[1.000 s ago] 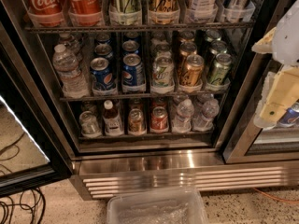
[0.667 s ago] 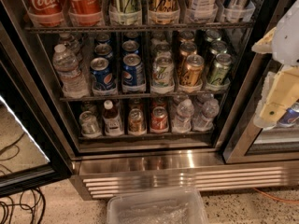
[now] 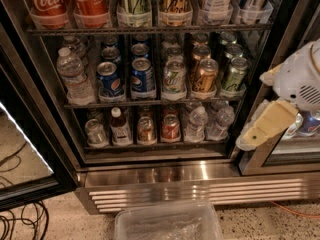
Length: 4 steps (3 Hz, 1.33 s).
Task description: Pick orange can from middle shelf of fridge
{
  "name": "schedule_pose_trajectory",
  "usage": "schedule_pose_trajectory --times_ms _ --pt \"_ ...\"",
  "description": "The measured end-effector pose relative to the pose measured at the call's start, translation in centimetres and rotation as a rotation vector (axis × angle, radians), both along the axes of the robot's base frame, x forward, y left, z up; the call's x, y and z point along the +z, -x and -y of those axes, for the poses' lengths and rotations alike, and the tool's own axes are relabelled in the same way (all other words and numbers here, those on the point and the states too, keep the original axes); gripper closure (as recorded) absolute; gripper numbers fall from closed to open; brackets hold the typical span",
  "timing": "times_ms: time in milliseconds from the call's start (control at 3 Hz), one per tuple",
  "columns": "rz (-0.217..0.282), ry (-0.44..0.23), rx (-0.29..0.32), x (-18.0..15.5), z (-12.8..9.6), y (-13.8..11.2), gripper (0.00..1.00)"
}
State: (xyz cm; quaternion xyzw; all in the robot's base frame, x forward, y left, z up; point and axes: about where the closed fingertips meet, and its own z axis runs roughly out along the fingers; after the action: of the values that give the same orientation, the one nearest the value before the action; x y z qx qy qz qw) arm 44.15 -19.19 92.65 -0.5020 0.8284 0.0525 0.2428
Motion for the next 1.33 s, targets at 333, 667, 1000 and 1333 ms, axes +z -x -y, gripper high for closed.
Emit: schedule_pose_trajectory --times_ms 333,667,1000,1333 --pt "0.054 -0.052 -0.029 0.5 -0.7 -1.2 0.0" --pt "0.055 -0.049 -0.028 0.5 -0.7 -1.2 0.0" --pt "0.073 -0.1 -0.036 0.2 -1.4 -1.5 0.0" --pt "0.09 -0.24 -0.088 -1.9 -3.1 -2.2 0.0"
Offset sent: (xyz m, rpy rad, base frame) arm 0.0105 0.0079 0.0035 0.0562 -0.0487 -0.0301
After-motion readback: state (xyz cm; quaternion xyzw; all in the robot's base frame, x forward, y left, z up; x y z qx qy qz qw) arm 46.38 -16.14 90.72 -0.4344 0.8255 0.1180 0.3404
